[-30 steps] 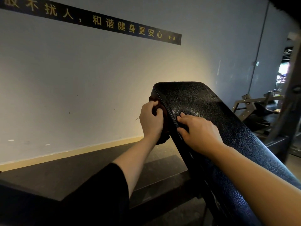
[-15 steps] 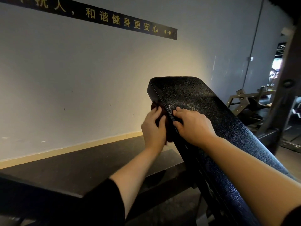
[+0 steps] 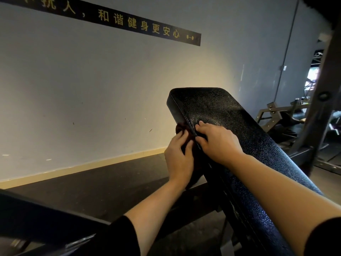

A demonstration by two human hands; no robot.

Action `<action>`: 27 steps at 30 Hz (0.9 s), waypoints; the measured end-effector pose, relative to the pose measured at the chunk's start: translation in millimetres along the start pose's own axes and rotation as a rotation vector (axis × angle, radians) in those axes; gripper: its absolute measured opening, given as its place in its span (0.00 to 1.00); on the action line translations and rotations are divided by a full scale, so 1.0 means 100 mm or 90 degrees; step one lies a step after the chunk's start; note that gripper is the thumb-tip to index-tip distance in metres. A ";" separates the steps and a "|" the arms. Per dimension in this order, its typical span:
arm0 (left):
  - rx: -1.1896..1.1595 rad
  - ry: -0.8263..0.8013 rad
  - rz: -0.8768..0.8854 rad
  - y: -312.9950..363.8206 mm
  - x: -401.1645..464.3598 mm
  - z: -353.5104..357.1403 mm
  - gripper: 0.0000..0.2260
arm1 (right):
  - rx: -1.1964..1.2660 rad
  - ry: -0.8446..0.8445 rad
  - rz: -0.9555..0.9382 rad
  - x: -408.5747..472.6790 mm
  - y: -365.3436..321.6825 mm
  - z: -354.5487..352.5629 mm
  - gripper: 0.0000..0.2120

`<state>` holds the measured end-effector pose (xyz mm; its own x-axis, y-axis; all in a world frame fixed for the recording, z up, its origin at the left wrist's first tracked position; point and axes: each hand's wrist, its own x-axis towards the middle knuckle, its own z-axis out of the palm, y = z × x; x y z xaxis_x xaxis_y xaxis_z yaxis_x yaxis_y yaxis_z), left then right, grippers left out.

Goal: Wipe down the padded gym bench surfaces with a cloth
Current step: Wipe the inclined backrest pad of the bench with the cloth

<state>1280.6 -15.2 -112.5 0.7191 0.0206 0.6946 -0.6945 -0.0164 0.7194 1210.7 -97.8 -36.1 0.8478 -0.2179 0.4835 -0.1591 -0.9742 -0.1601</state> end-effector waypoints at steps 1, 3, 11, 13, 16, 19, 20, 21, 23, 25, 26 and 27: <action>0.005 -0.004 0.000 0.02 0.03 -0.01 0.14 | 0.004 -0.006 0.006 0.00 0.00 -0.01 0.21; 0.034 0.001 -0.032 0.10 0.28 0.03 0.14 | -0.002 -0.020 0.003 0.02 0.00 -0.04 0.21; 0.037 -0.089 -0.035 0.34 -0.50 -0.10 0.15 | 0.053 -0.019 -0.018 -0.53 0.15 -0.05 0.19; 0.031 -0.112 -0.030 0.34 -0.71 -0.13 0.15 | 0.007 0.046 0.012 -0.82 0.19 -0.02 0.15; 0.046 -0.063 -0.083 0.39 -0.43 -0.04 0.15 | -0.016 -0.002 0.027 -1.02 0.24 0.02 0.19; 0.066 -0.008 -0.152 0.44 -0.06 0.04 0.16 | -0.007 -0.042 0.034 -1.00 0.23 0.02 0.23; 0.067 0.000 -0.154 0.42 -0.06 0.06 0.15 | -0.005 -0.041 0.035 -0.99 0.23 0.02 0.24; 0.061 0.002 -0.145 0.41 -0.13 0.06 0.15 | -0.003 -0.042 0.035 -1.00 0.22 0.03 0.24; 0.033 -0.006 -0.109 0.34 -0.46 0.04 0.14 | 0.007 -0.043 0.036 -1.02 0.24 0.06 0.25; 0.000 -0.020 -0.088 0.26 -0.87 0.00 0.14 | 0.020 -0.042 0.038 -1.05 0.26 0.08 0.25; -0.013 -0.027 -0.085 0.24 -1.05 -0.01 0.15 | 0.028 -0.040 0.040 -1.05 0.26 0.08 0.25; -0.020 -0.030 -0.088 0.22 -1.15 -0.02 0.15 | 0.032 -0.039 0.041 -1.05 0.27 0.08 0.25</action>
<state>1182.1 -16.2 -176.5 0.8082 -0.0260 0.5884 -0.5882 0.0144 0.8086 1121.3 -100.9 -98.5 0.8664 -0.2743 0.4173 -0.1895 -0.9537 -0.2335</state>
